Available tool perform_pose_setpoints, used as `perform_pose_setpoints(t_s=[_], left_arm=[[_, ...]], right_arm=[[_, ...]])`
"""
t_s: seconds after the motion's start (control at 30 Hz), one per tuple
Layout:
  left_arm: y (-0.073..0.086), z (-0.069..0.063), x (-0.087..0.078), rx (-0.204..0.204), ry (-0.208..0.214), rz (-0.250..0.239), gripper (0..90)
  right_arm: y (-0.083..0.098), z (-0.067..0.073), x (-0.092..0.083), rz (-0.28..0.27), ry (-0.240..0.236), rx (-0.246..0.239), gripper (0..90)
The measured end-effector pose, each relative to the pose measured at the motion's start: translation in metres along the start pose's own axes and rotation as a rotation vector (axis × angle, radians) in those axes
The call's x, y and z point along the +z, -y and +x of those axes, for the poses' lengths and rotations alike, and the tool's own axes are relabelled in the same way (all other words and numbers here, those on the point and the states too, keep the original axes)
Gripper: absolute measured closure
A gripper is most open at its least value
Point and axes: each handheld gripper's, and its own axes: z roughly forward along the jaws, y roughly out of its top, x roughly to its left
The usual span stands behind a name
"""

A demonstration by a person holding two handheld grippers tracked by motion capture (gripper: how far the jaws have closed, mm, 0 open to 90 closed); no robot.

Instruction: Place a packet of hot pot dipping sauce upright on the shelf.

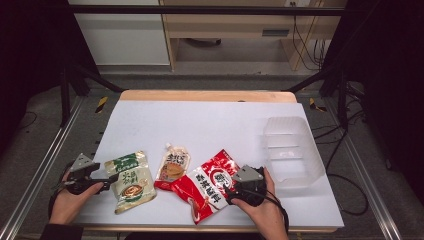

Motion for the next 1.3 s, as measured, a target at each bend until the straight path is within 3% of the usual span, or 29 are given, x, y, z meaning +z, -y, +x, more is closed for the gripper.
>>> perform_pose_setpoints(t_s=[0.23,0.27,0.43,0.63,0.93,1.3], left_arm=[[-0.002,-0.003,0.008,0.004,0.041,0.023,21.1],[-0.002,-0.004,0.008,0.005,0.049,0.028,26.1],[-0.003,-0.007,0.006,0.019,0.071,0.025,33.1],[-0.002,-0.007,0.002,0.017,0.077,0.01,52.3],[-0.003,-0.004,0.002,0.003,0.053,0.034,82.8],[-0.006,-0.005,-0.002,0.028,0.053,0.048,90.0]], right_arm=[[0.0,0.001,0.001,0.007,-0.003,-0.008,9.4],[0.0,0.001,0.001,0.008,-0.002,-0.005,9.5],[0.0,0.0,0.0,0.008,0.0,-0.005,9.7],[0.0,-0.001,0.001,0.011,0.001,-0.004,9.9],[0.0,0.001,0.002,0.013,-0.002,-0.009,10.2],[-0.001,0.001,0.002,0.012,-0.002,-0.008,10.2]])
